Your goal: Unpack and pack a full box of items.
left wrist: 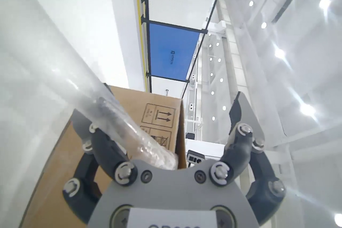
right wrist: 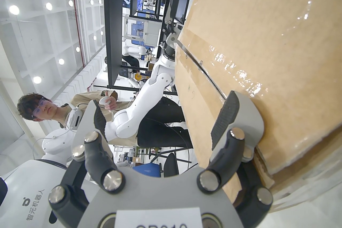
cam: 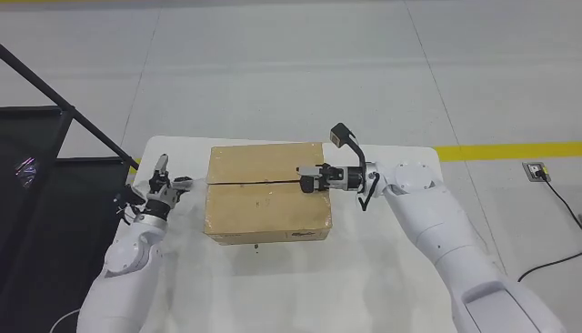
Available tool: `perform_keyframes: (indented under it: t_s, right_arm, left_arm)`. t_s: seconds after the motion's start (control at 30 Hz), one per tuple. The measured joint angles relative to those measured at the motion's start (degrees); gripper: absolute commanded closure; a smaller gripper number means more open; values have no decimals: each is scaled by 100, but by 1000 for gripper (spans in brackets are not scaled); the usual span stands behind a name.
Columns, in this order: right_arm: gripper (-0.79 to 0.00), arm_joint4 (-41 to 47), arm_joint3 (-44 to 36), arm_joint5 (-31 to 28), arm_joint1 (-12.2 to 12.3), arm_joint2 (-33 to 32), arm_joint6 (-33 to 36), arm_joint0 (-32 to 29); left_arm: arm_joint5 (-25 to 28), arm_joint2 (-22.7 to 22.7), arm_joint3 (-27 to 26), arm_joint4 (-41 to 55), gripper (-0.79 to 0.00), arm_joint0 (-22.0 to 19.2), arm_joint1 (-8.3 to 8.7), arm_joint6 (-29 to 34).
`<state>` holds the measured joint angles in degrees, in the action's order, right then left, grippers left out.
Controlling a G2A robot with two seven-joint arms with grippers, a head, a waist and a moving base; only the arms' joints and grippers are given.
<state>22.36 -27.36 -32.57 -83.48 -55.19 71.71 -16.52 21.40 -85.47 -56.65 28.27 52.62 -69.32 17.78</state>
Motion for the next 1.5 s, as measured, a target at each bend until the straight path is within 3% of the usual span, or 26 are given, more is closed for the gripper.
perform_keyframes:
  t_s: [0.2, 0.5, 0.63, 0.9, 1.2, 1.4, 1.5]
  right_arm:
    - [-785, 39, 0, -3, 12, -11, -3, 15]
    - [-785, 135, -10, -35, 64, -43, -34, -33]
    - [-785, 197, -53, -61, 118, -84, -60, -101]
    - [-785, 281, -199, -68, 240, -133, -67, -234]
    - [-785, 231, -348, -130, 335, -98, -129, -287]
    - [-785, -725, -692, -1235, 439, 10, -1251, -366]
    - [-785, -1193, -801, -1349, 455, 49, -1683, -347]
  left_arm:
    - [668, -205, -1104, -1038, -785, 540, 54, -817]
    - [475, -249, -2923, -2591, -785, 1256, 63, -1651]
    - [298, -161, -3397, -2989, -785, 1363, 52, -1667]
    - [104, 75, -3652, -3393, -785, 1289, 22, -1527]
    - [49, 389, -3583, -3673, -785, 1077, -6, -1077]
    - [-6, 516, -3410, -3584, -785, 859, -19, -698]
    - [-61, 547, -3302, -3459, -785, 762, -29, -593]
